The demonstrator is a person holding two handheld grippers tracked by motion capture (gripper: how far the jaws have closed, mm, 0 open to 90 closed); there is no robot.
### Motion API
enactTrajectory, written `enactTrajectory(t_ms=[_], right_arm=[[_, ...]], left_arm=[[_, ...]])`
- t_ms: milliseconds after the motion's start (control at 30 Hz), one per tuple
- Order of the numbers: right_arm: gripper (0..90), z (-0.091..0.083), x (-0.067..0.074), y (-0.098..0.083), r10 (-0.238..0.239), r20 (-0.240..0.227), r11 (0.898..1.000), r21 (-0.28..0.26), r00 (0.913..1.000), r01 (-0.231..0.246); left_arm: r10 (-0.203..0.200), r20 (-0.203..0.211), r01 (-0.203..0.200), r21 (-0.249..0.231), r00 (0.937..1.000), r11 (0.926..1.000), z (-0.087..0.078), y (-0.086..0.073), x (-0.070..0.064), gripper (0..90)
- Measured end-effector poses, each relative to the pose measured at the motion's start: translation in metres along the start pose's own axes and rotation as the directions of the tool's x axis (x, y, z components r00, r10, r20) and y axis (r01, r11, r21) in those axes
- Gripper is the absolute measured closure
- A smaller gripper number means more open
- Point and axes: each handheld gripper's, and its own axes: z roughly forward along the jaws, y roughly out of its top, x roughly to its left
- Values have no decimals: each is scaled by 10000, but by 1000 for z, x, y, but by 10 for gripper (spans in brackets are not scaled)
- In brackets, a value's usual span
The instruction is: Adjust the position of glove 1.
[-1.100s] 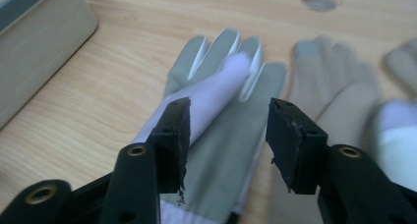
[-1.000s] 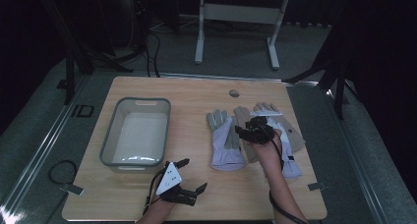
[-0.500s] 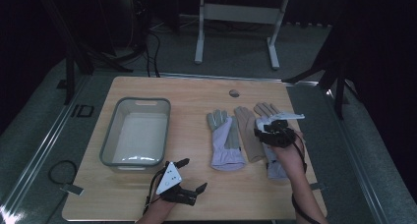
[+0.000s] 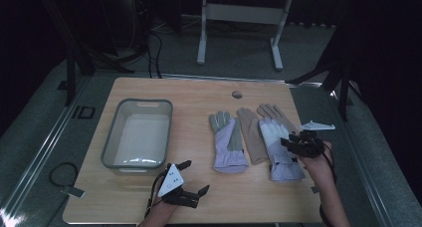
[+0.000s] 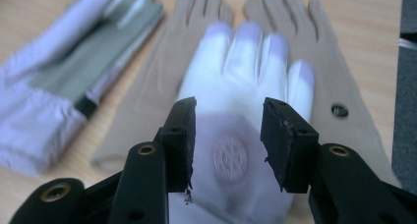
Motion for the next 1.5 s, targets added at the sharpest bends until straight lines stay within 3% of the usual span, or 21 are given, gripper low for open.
enactTrajectory(t_ms=[233,600,733,900,1133,1333,1500], right_arm=[[566,5,-6,-17,25,-294,9996,299,9996,-16],[504,36,-18,-28,-340,-650,9934,1073,9973,409],[576,41,-19,-33,-341,-940,9938,1018,9950,437],[633,42,-16,-39,-323,-968,9962,777,9948,399],[771,38,-9,-41,-72,-595,9983,580,9982,107],[791,27,-7,-37,355,-746,9979,570,9966,-312],[799,12,-6,-28,358,-761,9984,453,9965,-325]], left_arm=[[6,-21,-6,13,10000,10000,0,0,0,7],[12,-17,-12,22,10000,10000,0,0,0,7],[24,-5,-24,46,10000,10000,0,0,0,7],[1,3,-1,33,10000,10000,0,0,0,7],[-14,-26,14,41,10000,10000,0,0,0,7],[-11,-34,11,33,10000,10000,0,0,0,7],[-10,-43,10,35,10000,10000,0,0,0,7]])
